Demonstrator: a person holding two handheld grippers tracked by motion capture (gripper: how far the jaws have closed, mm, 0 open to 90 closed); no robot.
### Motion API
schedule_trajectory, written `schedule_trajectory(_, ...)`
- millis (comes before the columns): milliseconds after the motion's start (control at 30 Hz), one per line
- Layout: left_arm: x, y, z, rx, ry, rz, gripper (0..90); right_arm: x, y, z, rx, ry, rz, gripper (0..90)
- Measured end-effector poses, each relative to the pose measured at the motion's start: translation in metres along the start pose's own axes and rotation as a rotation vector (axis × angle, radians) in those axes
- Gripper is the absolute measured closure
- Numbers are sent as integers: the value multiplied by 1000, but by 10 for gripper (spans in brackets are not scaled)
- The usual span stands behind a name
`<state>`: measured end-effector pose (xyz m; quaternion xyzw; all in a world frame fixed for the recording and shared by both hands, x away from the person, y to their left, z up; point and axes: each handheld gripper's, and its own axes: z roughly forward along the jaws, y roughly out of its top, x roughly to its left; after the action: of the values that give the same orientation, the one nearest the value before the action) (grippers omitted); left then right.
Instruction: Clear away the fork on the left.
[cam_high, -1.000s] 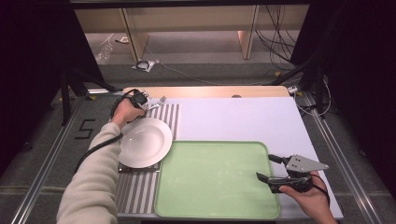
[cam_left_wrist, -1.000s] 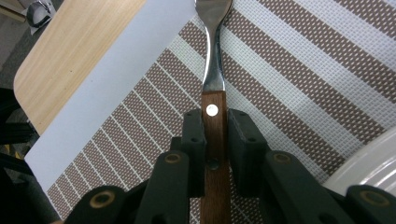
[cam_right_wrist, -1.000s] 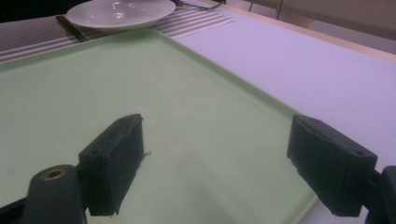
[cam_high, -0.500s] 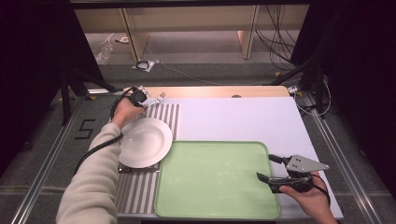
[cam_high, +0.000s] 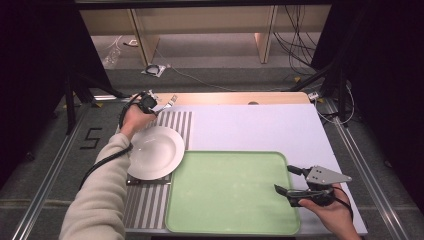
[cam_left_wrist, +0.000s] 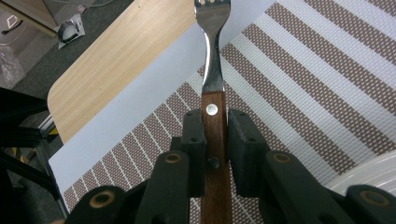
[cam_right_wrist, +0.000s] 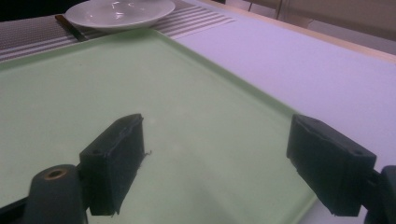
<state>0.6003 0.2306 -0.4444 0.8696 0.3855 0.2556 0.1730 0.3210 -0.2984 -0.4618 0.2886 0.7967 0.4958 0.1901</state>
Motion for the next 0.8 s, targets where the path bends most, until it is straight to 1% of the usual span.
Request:
schedule_trajectory(67,-1,0,-2,-13,2,-17,771,0,0,0,-2,0,1,201)
schedule_trajectory(200,-3,1,-6,-35,15,-35,771,0,0,1,-15,1,3,202)
schedule_trajectory(267,-4,2,-10,-41,17,-49,771,0,0,1,-16,1,1,202)
schedule_trajectory(333,-5,2,-13,-55,23,-63,771,0,0,0,-5,-3,-2,202)
schedule_trajectory(400,-8,3,-17,-65,30,-71,771,0,0,0,-12,0,0,202)
schedule_trajectory(533,-14,2,-27,-89,37,-96,771,0,0,0,-16,-1,0,202)
schedule_trajectory(633,-20,2,-36,-110,31,-121,771,1,0,1,-15,-1,1,202)
schedule_trajectory(667,-21,1,-39,-111,31,-119,771,1,0,1,-14,0,1,202)
schedule_trajectory(800,-29,0,-49,-135,28,-145,770,1,1,0,-16,0,1,202)
